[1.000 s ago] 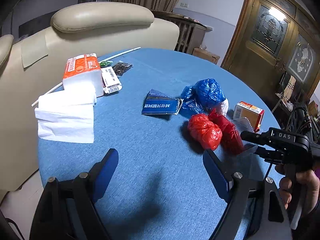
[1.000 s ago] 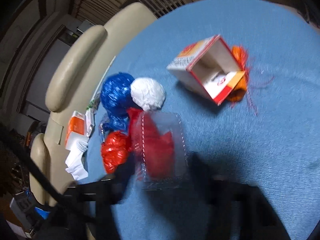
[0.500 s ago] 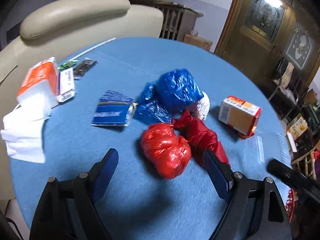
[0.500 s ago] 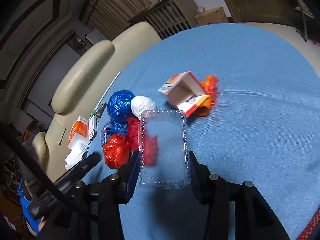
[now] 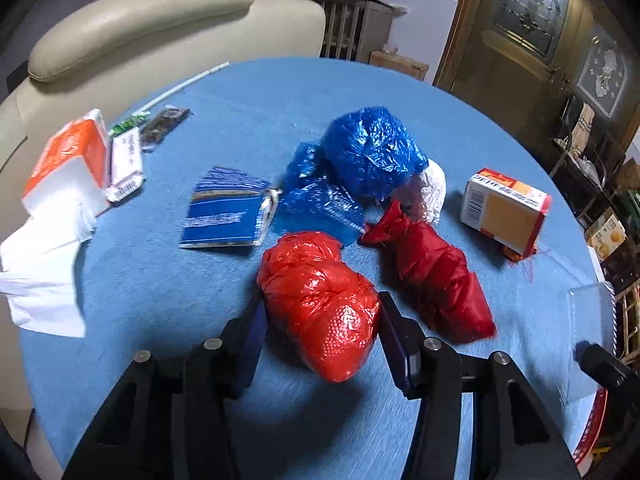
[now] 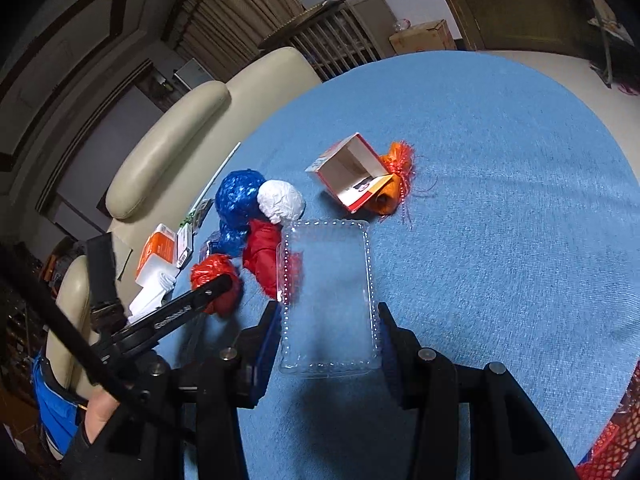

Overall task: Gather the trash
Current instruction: 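Grasp the clear plastic tray with the right gripper while the left grasps the red bag, then drop the clear tray and red bag into the red wastebasket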

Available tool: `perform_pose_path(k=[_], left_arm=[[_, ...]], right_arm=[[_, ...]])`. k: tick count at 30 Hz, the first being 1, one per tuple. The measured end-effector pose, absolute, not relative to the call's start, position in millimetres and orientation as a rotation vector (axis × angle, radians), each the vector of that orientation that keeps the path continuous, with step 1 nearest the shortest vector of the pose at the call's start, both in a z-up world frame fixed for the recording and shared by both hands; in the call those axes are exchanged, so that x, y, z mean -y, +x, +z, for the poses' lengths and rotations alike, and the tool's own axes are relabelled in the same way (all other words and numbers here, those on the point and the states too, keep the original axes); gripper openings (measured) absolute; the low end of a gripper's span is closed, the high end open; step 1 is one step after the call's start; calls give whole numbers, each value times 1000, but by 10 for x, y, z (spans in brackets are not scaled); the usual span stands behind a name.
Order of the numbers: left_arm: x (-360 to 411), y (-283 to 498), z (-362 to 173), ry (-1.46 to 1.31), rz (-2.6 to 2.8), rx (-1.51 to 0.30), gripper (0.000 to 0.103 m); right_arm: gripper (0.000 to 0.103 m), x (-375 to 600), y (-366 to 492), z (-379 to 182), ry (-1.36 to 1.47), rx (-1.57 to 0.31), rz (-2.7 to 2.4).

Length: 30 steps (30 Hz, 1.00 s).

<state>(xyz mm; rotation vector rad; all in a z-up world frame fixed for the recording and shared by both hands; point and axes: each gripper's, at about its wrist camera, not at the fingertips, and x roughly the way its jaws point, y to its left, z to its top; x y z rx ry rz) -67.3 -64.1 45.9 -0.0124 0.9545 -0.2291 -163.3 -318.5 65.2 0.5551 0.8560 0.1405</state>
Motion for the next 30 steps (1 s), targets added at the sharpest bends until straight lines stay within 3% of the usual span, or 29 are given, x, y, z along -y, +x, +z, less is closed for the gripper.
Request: perform_pose_path(k=[14,30], left_arm=[[369,-1271,685,-45,-258,-888,55],[1185,-1721,935,78,-472,-821,55]], right_arm=[[49,2929,-2006,723,492,-859,85],[49,3658,-3054,790,554,-781,-177]])
